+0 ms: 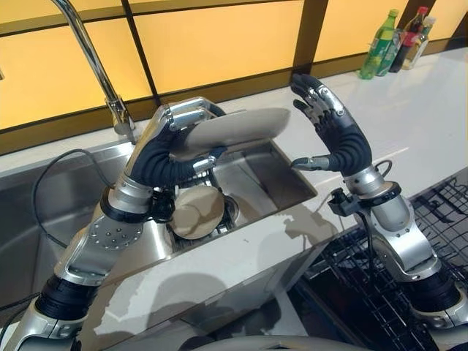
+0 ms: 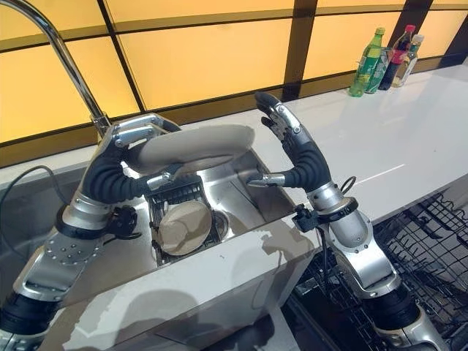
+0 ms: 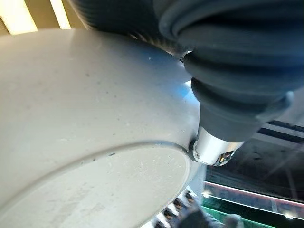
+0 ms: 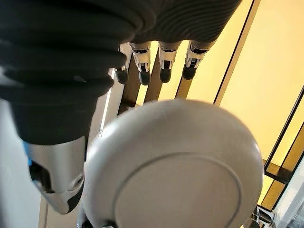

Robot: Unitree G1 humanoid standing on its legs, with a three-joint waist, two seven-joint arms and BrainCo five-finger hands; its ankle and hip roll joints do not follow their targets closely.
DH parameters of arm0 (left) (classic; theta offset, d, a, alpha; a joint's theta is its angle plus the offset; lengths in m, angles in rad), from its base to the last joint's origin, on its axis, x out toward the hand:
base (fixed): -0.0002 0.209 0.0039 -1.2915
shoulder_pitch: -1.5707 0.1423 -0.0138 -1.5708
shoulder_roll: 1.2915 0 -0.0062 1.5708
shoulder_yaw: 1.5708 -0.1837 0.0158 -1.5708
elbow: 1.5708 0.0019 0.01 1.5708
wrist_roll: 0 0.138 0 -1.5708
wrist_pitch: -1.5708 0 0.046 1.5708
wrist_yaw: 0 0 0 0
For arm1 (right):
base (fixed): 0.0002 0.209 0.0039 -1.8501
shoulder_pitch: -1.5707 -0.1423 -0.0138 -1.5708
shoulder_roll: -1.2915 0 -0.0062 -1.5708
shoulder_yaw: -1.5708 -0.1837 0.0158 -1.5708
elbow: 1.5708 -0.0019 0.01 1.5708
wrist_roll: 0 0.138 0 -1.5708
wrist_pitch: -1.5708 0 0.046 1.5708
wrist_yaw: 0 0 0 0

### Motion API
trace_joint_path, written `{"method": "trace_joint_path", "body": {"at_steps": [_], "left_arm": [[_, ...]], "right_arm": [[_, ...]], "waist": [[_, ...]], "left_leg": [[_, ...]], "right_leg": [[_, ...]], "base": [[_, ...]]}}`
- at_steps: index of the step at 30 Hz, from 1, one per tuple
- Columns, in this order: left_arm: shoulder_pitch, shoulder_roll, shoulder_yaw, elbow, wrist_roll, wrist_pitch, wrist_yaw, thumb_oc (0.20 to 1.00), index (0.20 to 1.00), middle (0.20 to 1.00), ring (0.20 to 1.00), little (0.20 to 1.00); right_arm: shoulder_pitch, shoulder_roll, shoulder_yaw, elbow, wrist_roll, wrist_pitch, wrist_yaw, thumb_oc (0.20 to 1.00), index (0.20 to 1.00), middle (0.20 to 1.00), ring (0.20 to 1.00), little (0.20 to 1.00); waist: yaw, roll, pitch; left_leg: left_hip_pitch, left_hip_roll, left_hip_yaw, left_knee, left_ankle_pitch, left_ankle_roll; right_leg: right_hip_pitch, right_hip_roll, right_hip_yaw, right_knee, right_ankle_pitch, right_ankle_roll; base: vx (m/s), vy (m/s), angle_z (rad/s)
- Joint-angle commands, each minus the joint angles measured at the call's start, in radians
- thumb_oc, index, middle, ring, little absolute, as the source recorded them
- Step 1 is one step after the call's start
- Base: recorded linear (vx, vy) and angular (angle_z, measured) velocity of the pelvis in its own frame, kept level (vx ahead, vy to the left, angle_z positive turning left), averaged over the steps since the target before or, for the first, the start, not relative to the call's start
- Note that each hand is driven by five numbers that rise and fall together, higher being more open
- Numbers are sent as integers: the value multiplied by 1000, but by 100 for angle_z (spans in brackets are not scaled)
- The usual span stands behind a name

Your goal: Pick up plates and place into dishwasher.

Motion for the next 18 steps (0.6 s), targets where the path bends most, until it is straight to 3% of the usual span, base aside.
{"method": "trace_joint_path", "body": {"at_steps": [1, 9, 18], "left_arm": [[-97, 26, -30, 10, -74, -17, -12, 200, 200, 200, 200, 200], [-145, 46, -72, 10, -132, -15, -77, 200, 200, 200, 200, 200], [-165, 70, -88, 16, -200, -24, -136, 200, 200, 200, 200, 200]], "right_arm": [[-69, -50, 26, -85, 13, -14, 38, 1000, 1000, 1000, 1000, 1000], [-149, -90, 86, -80, -11, -18, 122, 1000, 1000, 1000, 1000, 1000], [-224, -142, 117, -46, 16, -12, 137, 1000, 1000, 1000, 1000, 1000]], "waist": [[-6, 14, -93], [-4, 10, -100], [3, 6, -108]], "left_leg": [[3, -6, -13, 0, -94, 25], [7, -8, -11, 5, -99, 26], [7, -8, -11, 12, -101, 29]], "right_leg": [[-114, 17, 4, 60, 31, 21], [-109, 14, 7, 53, 34, 22], [-103, 9, 4, 56, 32, 20]], "base": [[0, 0, 0], [-1, -16, 0], [7, -3, 0]]}}
